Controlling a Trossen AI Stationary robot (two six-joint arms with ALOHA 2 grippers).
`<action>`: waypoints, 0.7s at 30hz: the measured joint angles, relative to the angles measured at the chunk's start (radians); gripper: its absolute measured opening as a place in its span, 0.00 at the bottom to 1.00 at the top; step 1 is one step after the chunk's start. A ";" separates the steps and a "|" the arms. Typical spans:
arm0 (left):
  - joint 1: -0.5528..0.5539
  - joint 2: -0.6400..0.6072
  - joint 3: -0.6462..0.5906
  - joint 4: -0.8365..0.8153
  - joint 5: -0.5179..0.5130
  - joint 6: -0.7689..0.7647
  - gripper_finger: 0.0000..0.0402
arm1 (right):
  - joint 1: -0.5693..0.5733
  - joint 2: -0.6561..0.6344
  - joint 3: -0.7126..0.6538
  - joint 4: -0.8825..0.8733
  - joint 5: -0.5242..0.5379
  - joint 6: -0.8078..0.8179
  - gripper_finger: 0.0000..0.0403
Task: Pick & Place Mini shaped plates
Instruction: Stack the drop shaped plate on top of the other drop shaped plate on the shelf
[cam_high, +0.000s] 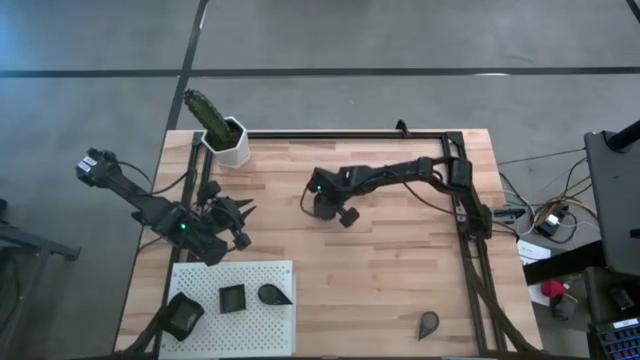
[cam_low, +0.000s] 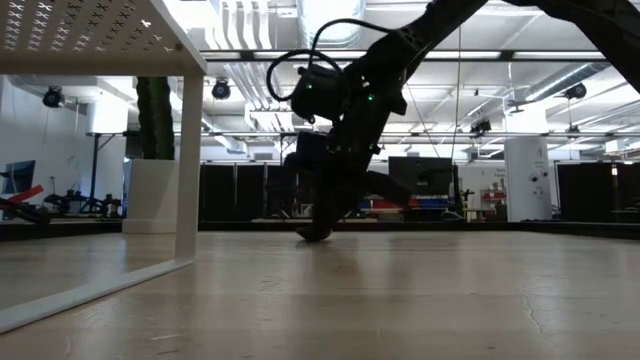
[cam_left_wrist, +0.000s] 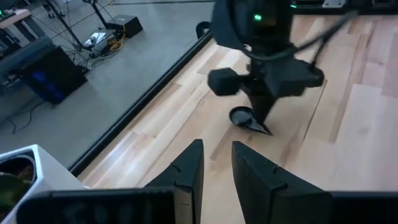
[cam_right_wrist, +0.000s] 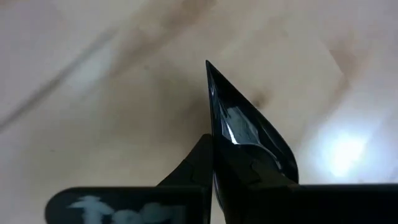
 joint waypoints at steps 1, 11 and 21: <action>0.000 0.000 0.000 0.000 0.000 -0.009 0.19 | 0.009 0.000 0.000 -0.005 0.000 -0.013 0.02; 0.000 0.000 0.000 0.000 0.026 -0.011 0.19 | 0.076 -0.023 0.000 -0.020 0.027 -0.044 0.02; 0.000 0.000 0.000 0.001 0.044 0.114 0.19 | 0.124 -0.138 -0.001 -0.021 0.052 -0.043 0.02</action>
